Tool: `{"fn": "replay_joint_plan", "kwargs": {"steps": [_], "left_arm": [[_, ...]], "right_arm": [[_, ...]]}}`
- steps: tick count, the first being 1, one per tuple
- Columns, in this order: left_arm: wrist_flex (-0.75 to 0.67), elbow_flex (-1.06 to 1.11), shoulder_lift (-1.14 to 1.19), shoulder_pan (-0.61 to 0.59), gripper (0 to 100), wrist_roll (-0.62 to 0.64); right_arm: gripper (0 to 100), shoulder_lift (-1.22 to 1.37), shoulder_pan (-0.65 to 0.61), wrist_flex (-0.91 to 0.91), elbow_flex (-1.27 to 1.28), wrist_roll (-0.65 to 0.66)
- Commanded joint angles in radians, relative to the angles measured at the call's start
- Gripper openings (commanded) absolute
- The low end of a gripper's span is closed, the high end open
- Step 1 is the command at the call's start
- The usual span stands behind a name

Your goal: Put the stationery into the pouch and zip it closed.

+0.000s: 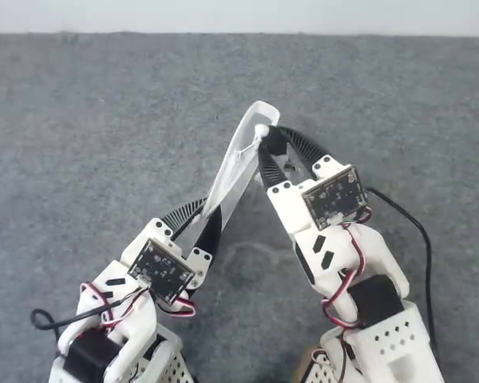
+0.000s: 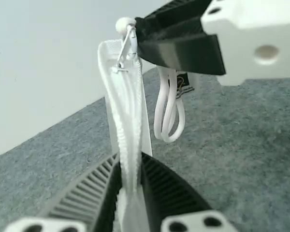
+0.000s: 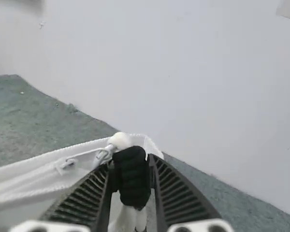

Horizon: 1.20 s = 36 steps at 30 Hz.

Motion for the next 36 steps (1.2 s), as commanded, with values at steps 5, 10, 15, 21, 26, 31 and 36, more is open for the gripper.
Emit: {"fn": "replay_joint_plan", "kwargs": {"steps": [5,10,15,21,26,31,36], "left_arm": [[0.002,0.018,-0.003,-0.005,1,0.009],[0.002,0.018,-0.003,-0.005,1,0.009],[0.002,0.018,-0.003,-0.005,1,0.009],[0.002,0.018,-0.003,-0.005,1,0.009],[0.002,0.018,-0.003,-0.005,1,0.009],[0.002,0.018,-0.003,-0.006,1,0.009],[0.002,0.016,-0.003,-0.006,1,0.009]], "right_arm": [[0.6,0.142,0.110,-0.176,-0.020,-0.017],[0.6,0.294,0.189,-0.225,-0.091,-0.025],[0.6,0.394,0.232,-0.226,-0.149,-0.026],[0.6,0.489,0.291,-0.226,-0.215,-0.074],[0.6,0.567,0.357,-0.226,-0.276,-0.115],[0.6,0.613,0.409,-0.226,-0.310,-0.152],[0.6,0.598,0.397,-0.213,-0.301,-0.153]]}}
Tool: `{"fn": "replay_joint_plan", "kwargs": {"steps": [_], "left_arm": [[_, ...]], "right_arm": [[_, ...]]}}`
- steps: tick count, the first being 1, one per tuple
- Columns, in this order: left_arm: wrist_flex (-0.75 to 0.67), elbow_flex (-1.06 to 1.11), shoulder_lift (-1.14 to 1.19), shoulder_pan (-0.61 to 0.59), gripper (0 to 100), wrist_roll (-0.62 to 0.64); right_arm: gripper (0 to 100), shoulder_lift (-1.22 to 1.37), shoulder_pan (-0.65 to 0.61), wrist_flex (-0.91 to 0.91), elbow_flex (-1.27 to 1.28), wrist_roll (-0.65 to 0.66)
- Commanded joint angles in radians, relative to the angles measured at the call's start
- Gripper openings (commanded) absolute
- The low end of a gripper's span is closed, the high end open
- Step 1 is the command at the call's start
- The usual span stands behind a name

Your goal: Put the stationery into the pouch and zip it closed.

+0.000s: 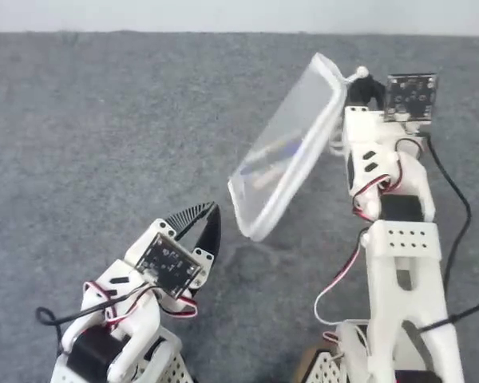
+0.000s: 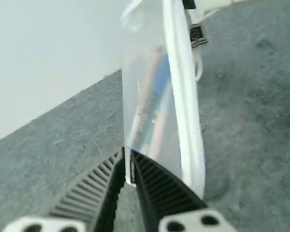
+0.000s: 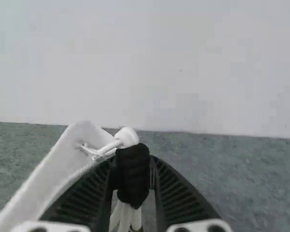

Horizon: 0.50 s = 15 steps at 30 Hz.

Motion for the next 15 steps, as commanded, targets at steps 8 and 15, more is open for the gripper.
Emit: {"fn": "replay_joint_plan", "kwargs": {"steps": [8,15], "left_arm": [[-0.014,-0.027,-0.002,-0.003,1,0.012],[-0.020,-0.070,-0.002,-0.006,17,0.173]], "right_arm": [[0.6,-0.232,-0.203,0.139,0.044,0.112],[0.6,-0.456,-0.394,0.346,0.058,0.184]]}}
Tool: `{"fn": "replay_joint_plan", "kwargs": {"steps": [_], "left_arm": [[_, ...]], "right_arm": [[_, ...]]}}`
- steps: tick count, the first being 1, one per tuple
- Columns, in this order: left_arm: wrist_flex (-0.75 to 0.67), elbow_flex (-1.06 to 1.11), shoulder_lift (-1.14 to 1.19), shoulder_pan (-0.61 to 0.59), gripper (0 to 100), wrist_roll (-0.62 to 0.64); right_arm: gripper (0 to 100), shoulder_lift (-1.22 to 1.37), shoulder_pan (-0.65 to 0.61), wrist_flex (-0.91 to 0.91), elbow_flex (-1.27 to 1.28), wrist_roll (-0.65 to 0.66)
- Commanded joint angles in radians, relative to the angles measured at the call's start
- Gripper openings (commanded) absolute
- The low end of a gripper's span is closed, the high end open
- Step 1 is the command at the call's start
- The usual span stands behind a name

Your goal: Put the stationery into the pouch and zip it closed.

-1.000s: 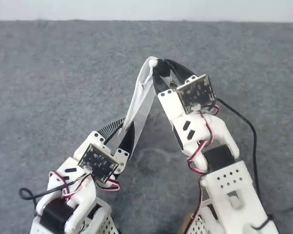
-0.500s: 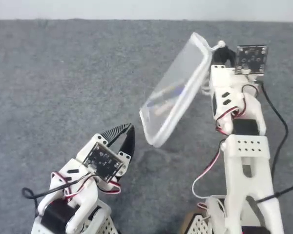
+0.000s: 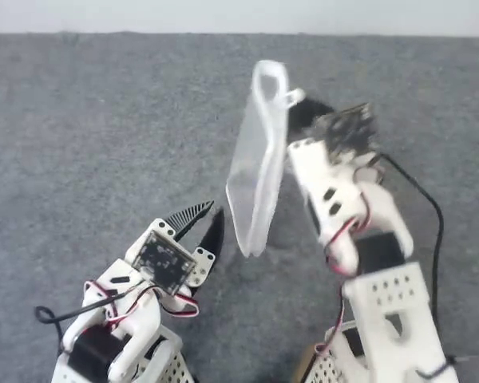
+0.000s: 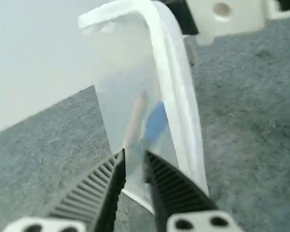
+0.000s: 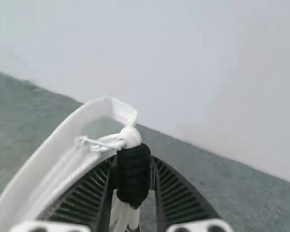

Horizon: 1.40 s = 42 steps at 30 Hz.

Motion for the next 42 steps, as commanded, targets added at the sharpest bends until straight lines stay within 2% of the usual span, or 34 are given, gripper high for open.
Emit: {"fn": "replay_joint_plan", "kwargs": {"steps": [1,5,11,21,30,33,37,42], "left_arm": [[-0.020,-0.074,-0.002,-0.018,20,0.120],[-0.020,-0.119,-0.002,-0.086,26,0.209],[-0.018,-0.177,-0.002,-0.091,26,0.256],[-0.020,-0.174,-0.002,0.040,26,0.259],[-0.044,-0.153,-0.002,-0.112,25,0.259],[-0.112,-0.096,-0.002,-0.123,20,0.244],[-0.189,-0.038,-0.002,-0.120,13,0.101],[-0.203,-0.027,-0.002,-0.117,9,0.051]], "right_arm": [[0.6,-0.125,-0.094,0.090,-0.006,0.044],[0.6,-0.191,-0.171,0.157,-0.012,0.068],[0.6,-0.213,-0.217,0.188,-0.012,0.081],[0.6,-0.216,-0.268,0.211,-0.006,0.081],[0.6,-0.222,-0.269,0.234,-0.006,0.081],[0.6,-0.222,-0.269,0.239,-0.008,0.080],[0.6,-0.222,-0.271,0.242,-0.008,0.078],[0.6,-0.239,-0.272,0.288,-0.012,0.080]]}}
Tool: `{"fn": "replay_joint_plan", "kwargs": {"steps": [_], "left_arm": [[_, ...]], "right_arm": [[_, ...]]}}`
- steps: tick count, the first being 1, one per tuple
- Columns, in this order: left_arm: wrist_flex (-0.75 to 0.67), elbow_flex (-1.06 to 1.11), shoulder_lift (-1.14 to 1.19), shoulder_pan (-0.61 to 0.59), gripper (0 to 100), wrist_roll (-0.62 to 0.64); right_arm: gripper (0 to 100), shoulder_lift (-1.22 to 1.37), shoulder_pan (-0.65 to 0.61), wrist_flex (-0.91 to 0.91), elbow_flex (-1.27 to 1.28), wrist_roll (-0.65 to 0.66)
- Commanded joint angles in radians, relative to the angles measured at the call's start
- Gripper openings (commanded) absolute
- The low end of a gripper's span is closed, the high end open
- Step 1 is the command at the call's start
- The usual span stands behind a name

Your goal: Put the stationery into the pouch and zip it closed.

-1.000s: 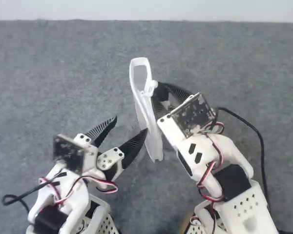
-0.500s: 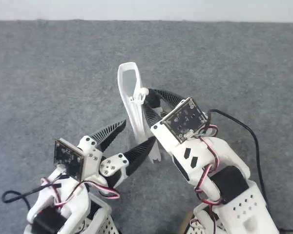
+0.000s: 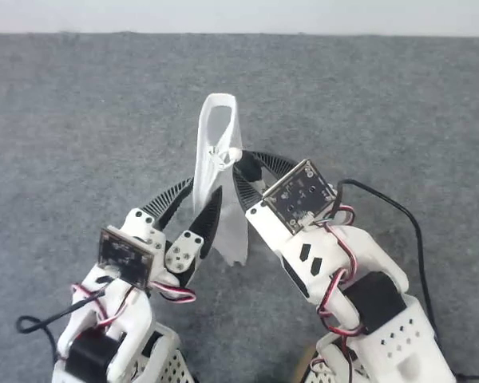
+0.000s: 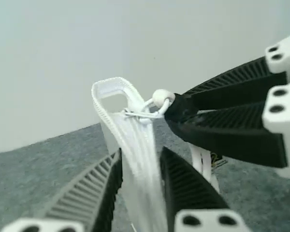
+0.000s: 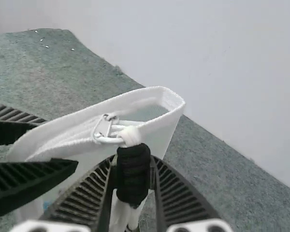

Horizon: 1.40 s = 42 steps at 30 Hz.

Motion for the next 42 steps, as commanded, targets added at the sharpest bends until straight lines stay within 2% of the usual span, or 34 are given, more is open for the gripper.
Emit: {"fn": "replay_joint_plan", "kwargs": {"steps": [1,5,7,10,15,17,20,24,26,32,35,42], "left_arm": [[-0.029,-0.005,-0.002,-0.008,8,-0.026],[-0.028,-0.010,-0.002,-0.006,1,-0.069],[-0.025,-0.010,-0.002,-0.006,1,-0.127],[-0.025,-0.010,-0.002,-0.005,1,-0.146],[-0.015,-0.007,-0.002,0.044,1,-0.222],[0.011,-0.010,-0.002,0.087,1,-0.241],[0.017,-0.012,-0.002,0.114,1,-0.250],[0.018,-0.008,-0.002,0.118,1,-0.259],[0.018,-0.007,-0.002,0.118,1,-0.259],[0.020,-0.007,-0.002,0.118,1,-0.256],[0.021,-0.005,-0.002,0.118,1,-0.255],[0.021,-0.005,-0.002,0.118,1,-0.255]], "right_arm": [[0.6,-0.065,-0.012,0.033,-0.011,0.011],[0.6,-0.143,-0.013,0.094,-0.011,0.011],[0.6,-0.188,-0.031,0.136,-0.011,0.012],[1.3,-0.226,-0.050,0.219,-0.021,0.012],[17.5,-0.237,-0.059,0.398,-0.091,-0.005],[19.1,-0.239,-0.061,0.426,-0.121,-0.051],[19.1,-0.228,-0.073,0.420,-0.129,-0.080],[19.1,-0.228,-0.177,0.383,-0.126,-0.086],[19.1,-0.225,-0.189,0.341,-0.126,-0.086],[19.1,-0.090,-0.183,0.271,-0.126,-0.083],[18.9,-0.036,-0.124,0.222,-0.126,-0.086],[6.3,-0.019,-0.070,0.133,-0.126,-0.084]]}}
